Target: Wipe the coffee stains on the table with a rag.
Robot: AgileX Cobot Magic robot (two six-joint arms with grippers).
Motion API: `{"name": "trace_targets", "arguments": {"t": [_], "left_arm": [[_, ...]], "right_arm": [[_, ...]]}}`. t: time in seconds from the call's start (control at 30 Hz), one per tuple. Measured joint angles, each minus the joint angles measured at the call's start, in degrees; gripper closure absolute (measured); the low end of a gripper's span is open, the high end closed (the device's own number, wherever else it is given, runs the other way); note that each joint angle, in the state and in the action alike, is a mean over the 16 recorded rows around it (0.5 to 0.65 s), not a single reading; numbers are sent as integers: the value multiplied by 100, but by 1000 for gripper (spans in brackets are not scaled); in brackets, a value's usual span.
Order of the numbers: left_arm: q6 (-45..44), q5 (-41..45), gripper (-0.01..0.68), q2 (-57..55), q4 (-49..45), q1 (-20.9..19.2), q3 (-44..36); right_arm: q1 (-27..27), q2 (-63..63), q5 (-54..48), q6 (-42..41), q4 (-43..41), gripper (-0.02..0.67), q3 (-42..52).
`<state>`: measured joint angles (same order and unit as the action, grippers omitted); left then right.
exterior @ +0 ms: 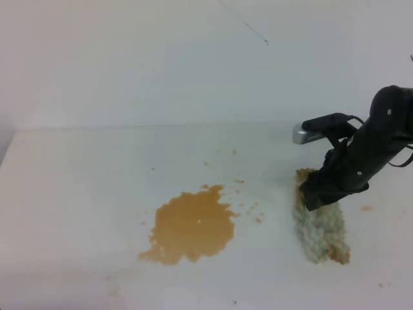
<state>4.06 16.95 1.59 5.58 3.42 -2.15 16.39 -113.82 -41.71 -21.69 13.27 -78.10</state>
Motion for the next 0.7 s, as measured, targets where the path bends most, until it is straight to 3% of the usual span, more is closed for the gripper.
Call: {"name": "trace_targets", "arguments": {"t": [0.3,0.7], "left_arm": [[0,0,672,0,0,0,0],[0,0,672,0,0,0,0]], "right_arm": [[1,-398,343,0,42,260,0],[233,-673,509,-359,299,561,-2]]}}
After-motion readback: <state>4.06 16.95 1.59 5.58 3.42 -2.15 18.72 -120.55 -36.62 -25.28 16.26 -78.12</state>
